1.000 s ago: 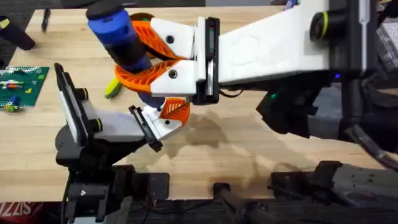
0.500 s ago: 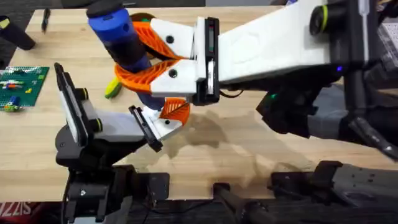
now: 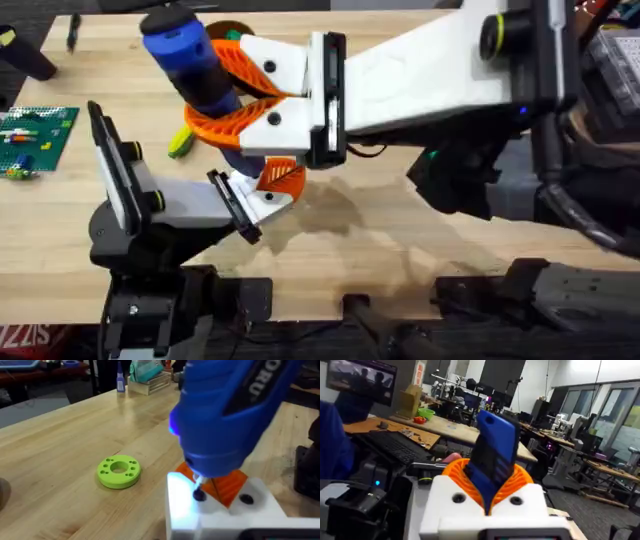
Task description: Pick up the gripper from the table and insert it into the empty holder that is missing its gripper. Then pick up a screw, insert it into the mounting hole, and use the screwdriver to tighten it. Finally, clean up the table by picking up the vegetable and placing it into the bucket.
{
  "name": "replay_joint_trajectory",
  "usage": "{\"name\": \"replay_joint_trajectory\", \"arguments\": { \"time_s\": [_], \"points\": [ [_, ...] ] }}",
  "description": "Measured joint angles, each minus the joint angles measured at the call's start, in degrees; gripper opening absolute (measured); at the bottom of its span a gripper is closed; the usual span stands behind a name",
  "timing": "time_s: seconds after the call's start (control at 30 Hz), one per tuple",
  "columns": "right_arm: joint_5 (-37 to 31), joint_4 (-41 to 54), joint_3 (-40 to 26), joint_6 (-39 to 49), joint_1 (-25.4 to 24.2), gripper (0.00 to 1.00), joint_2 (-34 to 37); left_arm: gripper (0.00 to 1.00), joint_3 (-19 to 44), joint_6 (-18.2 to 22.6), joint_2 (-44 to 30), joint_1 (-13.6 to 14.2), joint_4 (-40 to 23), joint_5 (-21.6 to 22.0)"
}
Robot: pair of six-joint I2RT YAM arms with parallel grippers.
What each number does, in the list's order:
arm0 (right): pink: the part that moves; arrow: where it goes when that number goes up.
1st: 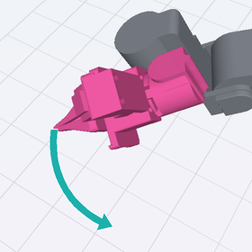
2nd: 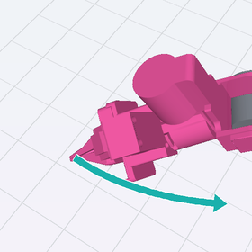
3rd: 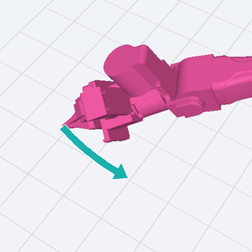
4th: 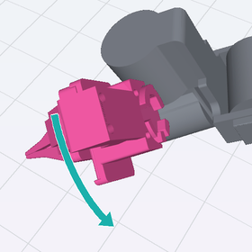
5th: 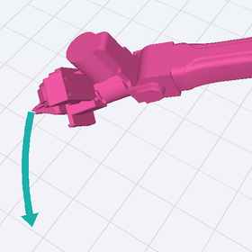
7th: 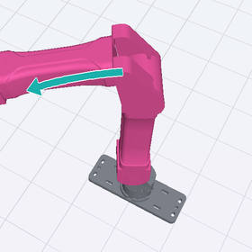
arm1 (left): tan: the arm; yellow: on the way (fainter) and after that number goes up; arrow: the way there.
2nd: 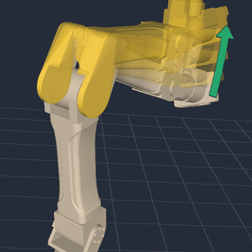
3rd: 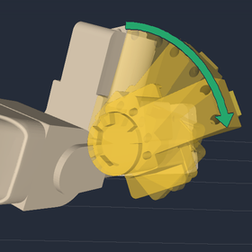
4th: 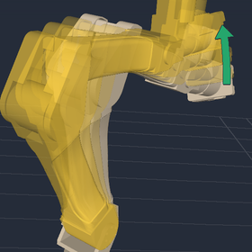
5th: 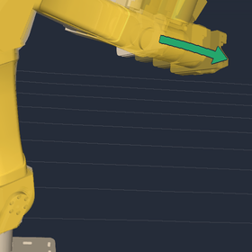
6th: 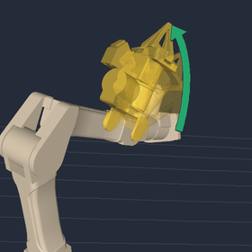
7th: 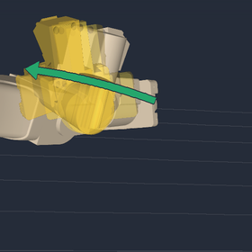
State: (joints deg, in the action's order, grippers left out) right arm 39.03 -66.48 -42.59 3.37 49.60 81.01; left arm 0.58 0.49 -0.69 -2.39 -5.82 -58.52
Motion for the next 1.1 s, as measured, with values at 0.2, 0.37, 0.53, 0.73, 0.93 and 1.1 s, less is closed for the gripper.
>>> {"name": "replay_joint_trajectory", "arguments": {
  "time_s": [0.2, 0.37, 0.53, 0.73, 0.93, 1.1],
  "points": [
    [0.02, -0.67, 0.0, -0.04, 0.23, 0.027, 0.01, 0.017, 0.02, 0.0, 0.0, 0.0, 0.01, 0.0],
    [-0.02, -1.03, 0.0, -0.17, 0.66, 0.027, 0.02, 0.017, 0.0, 0.0, 0.0, 0.0, 0.02, 0.0],
    [-0.26, -1.02, 0.0, -0.17, 0.63, 0.027, 0.0, 0.017, 0.02, 0.0, 0.0, 0.0, 0.02, 0.0],
    [-0.39, -0.61, 0.0, -0.17, 0.66, 0.027, 0.02, 0.017, 0.02, 0.0, 0.0, 0.0, 0.02, 0.0],
    [-0.39, -0.24, 0.0, -0.17, 0.65, 0.027, 0.01, 0.017, 0.01, 0.0, 0.0, 0.0, 0.02, 0.0],
    [-0.42, 0.55, 0.0, -0.15, 0.63, 0.027, 0.02, 0.017, 0.02, 0.0, 0.0, 0.0, 0.02, 0.0]
  ]
}}
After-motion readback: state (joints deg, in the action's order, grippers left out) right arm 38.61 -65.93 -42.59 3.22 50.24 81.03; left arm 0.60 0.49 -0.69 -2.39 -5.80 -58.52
